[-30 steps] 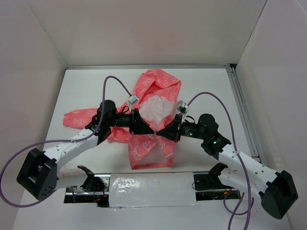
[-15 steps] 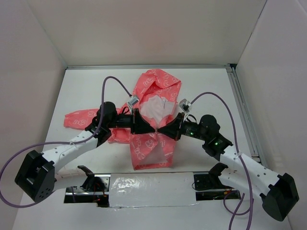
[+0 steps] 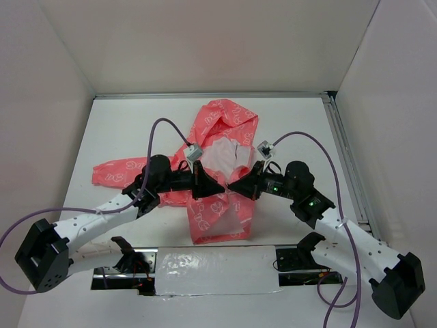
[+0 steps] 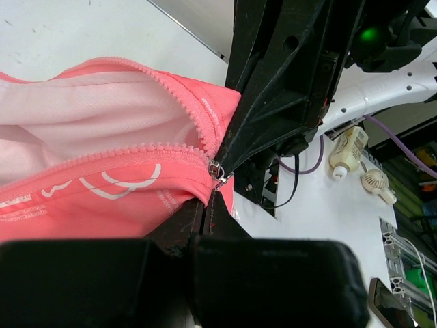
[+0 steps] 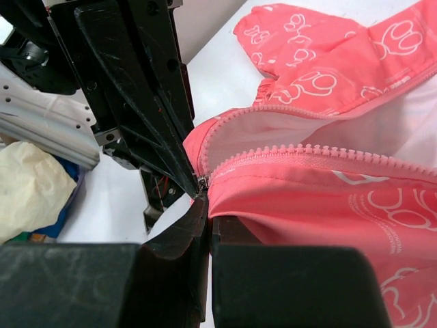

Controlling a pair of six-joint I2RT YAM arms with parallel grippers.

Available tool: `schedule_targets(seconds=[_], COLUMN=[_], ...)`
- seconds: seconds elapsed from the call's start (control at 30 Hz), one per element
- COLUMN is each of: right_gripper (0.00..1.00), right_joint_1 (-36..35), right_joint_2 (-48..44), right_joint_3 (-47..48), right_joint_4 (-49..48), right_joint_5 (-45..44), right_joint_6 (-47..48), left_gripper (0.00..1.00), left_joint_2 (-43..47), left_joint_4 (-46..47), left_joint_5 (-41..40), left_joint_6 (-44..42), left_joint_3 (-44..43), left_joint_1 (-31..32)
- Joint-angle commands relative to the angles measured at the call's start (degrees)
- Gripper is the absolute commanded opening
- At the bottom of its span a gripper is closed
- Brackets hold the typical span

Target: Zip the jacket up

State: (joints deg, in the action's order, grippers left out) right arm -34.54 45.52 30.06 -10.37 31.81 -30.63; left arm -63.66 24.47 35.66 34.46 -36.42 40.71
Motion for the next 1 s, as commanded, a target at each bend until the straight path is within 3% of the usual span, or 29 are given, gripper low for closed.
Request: schedule_targets(seconds=[0.0, 0.2, 0.3, 0.53, 0.6, 0.67, 0.73, 0.77, 0.97], right_gripper=[0.00, 0.00, 0.00, 0.42, 0.66, 0.81, 0.86, 0.99, 1.00], right_joint_1=[2.6, 4.0, 3.7, 0.5, -0.1, -0.7, -1.2, -1.5, -4.5], right_joint_2=[-0.6, -3.0, -0.9, 2.6, 0.7, -1.7, -3.3, -4.5, -5.4], right_joint_3=[6.1, 5.3, 8.0, 6.8, 6.1, 5.9, 5.9, 5.9, 4.8], right_joint_4=[-9.0, -4.8, 3.3, 9.5, 9.8, 10.0, 13.3, 14.0, 17.4], right_joint_5=[-3.9, -3.5, -2.8, -9.4, -10.7, -11.8, -12.0, -11.3, -7.3], right_joint_6=[-0.7, -0.3, 1.5, 1.9, 1.5, 1.8, 2.2, 2.7, 1.9], left_gripper=[0.00, 0.00, 0.00, 0.00, 0.00, 0.00, 0.00, 0.00, 0.00], left_joint_2=[0.3, 0.9, 0.5, -0.6, -0.9, -1.2, -1.4, -1.2, -0.6], left_joint_4=[-6.7, -9.3, -9.5, -9.0, -10.0, -10.1, -9.9, -9.5, -9.0], left_joint_5=[5.4, 2.2, 0.5, -2.3, -3.7, -4.8, -5.1, -4.6, -5.7], left_joint_6=[-1.2, -1.9, 0.3, 4.2, 4.4, 5.2, 6.1, 6.1, 8.0], left_joint_3=[2.0, 1.2, -0.5, -3.1, -3.7, -3.8, -3.7, -3.7, -3.7], left_joint_1=[2.9, 2.8, 2.1, -0.1, -0.2, -0.3, -0.4, -0.4, -0.7])
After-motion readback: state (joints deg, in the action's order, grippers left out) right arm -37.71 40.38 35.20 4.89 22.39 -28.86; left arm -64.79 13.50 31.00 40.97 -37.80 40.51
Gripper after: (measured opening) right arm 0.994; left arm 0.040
